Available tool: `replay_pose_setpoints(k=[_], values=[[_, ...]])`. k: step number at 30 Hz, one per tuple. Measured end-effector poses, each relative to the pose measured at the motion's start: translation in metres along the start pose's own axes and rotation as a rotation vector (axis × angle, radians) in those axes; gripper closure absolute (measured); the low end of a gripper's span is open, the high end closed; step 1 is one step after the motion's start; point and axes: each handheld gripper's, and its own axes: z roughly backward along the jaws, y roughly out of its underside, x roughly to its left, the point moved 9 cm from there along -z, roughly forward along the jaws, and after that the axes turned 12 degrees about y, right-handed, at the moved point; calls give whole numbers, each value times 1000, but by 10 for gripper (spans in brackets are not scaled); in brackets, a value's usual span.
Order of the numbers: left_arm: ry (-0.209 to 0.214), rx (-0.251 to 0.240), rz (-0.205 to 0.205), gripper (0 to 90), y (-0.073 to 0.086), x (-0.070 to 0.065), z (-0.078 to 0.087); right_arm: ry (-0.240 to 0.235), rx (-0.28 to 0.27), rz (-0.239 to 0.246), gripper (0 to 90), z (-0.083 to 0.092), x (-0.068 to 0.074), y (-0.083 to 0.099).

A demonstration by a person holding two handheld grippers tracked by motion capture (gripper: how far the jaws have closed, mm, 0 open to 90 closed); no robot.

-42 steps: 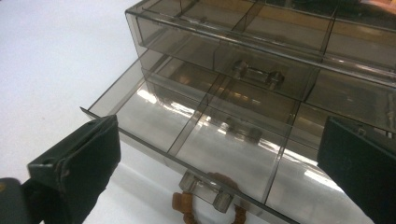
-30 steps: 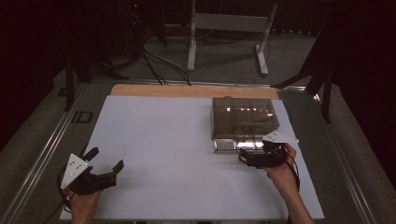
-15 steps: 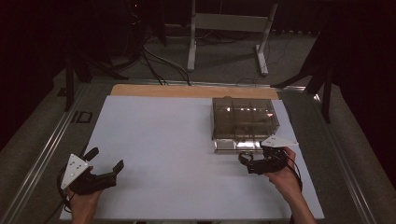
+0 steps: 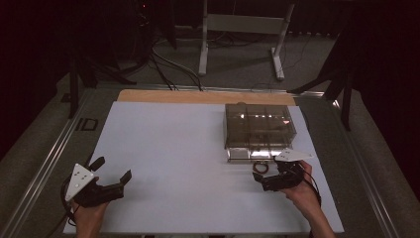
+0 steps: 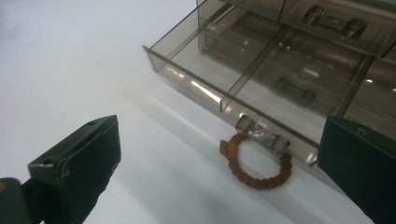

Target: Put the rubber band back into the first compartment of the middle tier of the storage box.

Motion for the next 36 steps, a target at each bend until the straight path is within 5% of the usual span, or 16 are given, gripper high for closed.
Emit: replay_pose_setpoints(k=[36], values=[[2, 2, -1, 12, 0, 0, -1, -78, 97, 53, 4, -28, 21, 35]])
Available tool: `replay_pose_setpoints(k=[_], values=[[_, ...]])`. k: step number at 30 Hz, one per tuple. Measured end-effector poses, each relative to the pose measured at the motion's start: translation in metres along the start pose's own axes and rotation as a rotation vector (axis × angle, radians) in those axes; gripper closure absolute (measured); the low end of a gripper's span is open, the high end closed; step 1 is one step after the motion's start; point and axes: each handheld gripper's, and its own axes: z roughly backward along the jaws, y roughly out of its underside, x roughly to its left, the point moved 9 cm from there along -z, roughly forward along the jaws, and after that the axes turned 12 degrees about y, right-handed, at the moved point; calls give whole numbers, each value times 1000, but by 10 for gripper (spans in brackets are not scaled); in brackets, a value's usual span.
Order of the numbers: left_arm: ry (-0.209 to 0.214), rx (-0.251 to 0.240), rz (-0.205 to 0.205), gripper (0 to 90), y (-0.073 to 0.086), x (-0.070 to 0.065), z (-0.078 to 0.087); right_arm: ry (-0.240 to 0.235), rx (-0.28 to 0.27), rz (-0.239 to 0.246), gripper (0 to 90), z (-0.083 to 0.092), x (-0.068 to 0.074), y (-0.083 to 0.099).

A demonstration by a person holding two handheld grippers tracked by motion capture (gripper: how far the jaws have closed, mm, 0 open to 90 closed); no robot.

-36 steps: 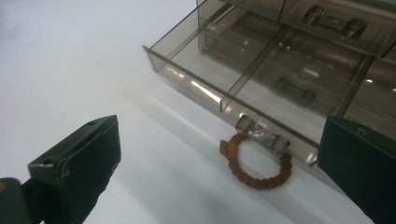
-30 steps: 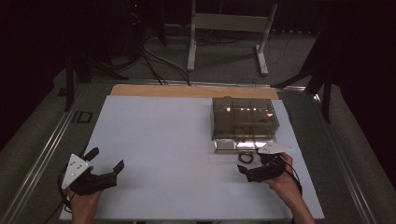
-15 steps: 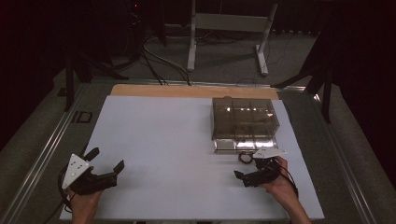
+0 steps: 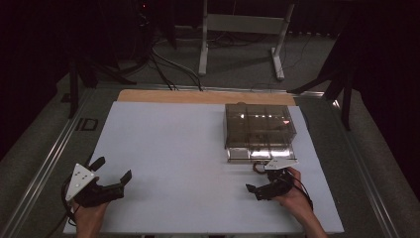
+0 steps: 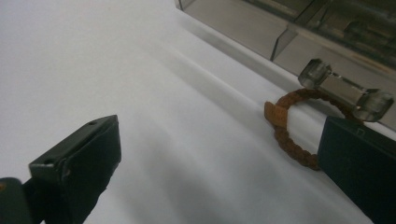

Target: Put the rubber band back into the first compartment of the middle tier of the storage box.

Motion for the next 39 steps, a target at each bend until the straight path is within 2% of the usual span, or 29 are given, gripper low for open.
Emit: replay_pose_setpoints(k=[15, 25, 29, 35, 37, 38, 39], values=[[1, 0, 0, 12, 0, 0, 0, 17, 28, 5, 40, -15, -6, 1], [0, 0, 0, 12, 0, 0, 0, 26, 53, 21, 74, -23, -3, 1], [0, -1, 0, 12, 0, 0, 0, 36, 60, 11, 157, -24, -5, 2], [1, 0, 0, 12, 0, 0, 0, 28, 67, -3, 219, -22, -5, 2], [1, 3, -1, 12, 0, 0, 0, 28, 68, -3, 339, -18, -4, 3], [1, 3, -1, 12, 0, 0, 0, 28, 68, -3, 339, -18, -4, 3], [2, 4, -2, 12, 0, 0, 0, 22, 67, 1, 403, -16, -3, 3]])
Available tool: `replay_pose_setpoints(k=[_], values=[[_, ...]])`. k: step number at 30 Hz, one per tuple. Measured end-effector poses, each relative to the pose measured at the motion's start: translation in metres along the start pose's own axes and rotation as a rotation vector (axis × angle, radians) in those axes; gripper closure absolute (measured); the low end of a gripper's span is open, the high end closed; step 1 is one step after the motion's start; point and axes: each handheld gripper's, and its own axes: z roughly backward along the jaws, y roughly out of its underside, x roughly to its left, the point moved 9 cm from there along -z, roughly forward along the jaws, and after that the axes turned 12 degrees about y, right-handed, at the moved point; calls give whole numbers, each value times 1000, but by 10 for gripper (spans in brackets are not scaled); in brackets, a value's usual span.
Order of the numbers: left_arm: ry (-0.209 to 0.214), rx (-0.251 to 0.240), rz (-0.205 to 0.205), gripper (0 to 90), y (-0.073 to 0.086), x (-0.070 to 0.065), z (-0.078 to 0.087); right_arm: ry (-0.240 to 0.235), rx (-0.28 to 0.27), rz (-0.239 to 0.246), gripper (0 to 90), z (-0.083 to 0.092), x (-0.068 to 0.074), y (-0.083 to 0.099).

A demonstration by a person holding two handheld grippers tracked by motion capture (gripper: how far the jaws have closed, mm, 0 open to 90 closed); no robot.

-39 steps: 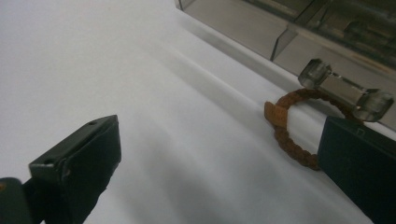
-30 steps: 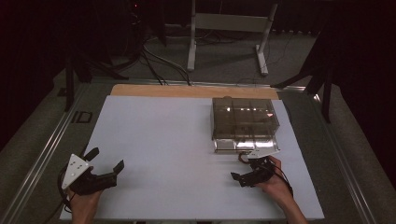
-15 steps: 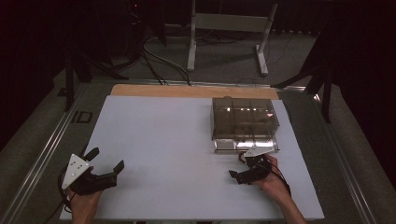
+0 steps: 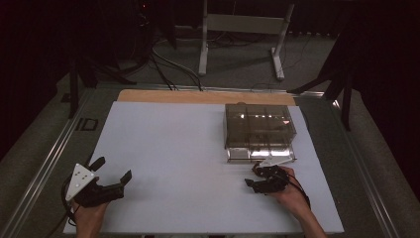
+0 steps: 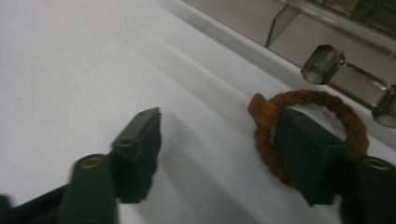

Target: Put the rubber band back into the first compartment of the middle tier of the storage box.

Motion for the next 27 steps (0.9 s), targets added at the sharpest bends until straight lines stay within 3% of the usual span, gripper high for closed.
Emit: replay_pose_setpoints(k=[4, 5, 8, 9, 14, 21, 27], values=[[1, 0, -1, 12, 0, 0, 0, 0, 1, 1, 426, 1, 0, 0], [0, 0, 2, 12, 0, 0, 0, 1, 4, -3, 544, 2, -1, 1], [0, 0, 1, 12, 0, 0, 0, 9, 6, -4, 591, 3, -3, 1], [-1, 0, 1, 12, 0, 0, 0, 22, 7, -9, 643, 3, -5, 1], [-1, 1, 3, 12, 1, 0, 0, 58, 12, 1, 713, 2, -6, 1], [-1, 2, 2, 12, 1, 0, 0, 83, 26, 37, 728, 2, -6, 0], [-5, -3, 2, 12, 0, 1, 1, 102, 51, 43, 829, 2, -9, 0]])
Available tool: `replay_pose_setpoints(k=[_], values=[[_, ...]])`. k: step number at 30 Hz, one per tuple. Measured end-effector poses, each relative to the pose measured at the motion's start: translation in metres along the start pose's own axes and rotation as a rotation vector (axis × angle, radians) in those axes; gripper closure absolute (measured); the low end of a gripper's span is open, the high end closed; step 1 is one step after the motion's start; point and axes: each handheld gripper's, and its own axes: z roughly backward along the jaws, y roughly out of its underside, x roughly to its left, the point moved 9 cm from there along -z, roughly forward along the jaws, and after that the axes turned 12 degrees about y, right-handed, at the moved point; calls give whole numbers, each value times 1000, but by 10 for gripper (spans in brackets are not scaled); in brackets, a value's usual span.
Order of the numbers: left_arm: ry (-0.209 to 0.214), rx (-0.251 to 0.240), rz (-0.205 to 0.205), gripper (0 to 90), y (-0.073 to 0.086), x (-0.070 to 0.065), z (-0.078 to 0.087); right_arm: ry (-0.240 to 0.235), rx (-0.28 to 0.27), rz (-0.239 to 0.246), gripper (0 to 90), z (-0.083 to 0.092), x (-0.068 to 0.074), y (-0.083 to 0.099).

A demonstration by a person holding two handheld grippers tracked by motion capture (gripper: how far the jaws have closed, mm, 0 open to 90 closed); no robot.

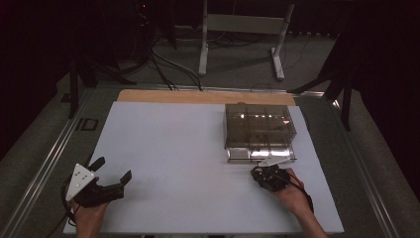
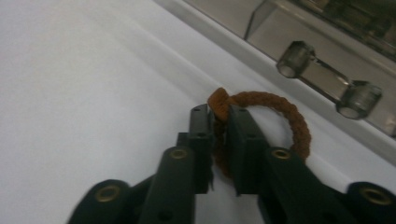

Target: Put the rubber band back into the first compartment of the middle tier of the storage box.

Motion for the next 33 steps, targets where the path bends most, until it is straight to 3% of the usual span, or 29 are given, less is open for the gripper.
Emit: replay_pose_setpoints(k=[12, 22, 27, 33], values=[[0, 0, -1, 12, 0, 0, 0, 16, 9, 4, 839, 0, 0, 1], [0, 0, -1, 12, 0, -1, 1, 34, 13, 51, 840, 0, 1, 0], [-1, 0, -1, 12, 0, 0, 1, 32, 28, 38, 854, 0, 1, -1], [-4, 4, -2, 12, 0, 0, 0, -7, 25, -3, 862, 0, -2, -1]])
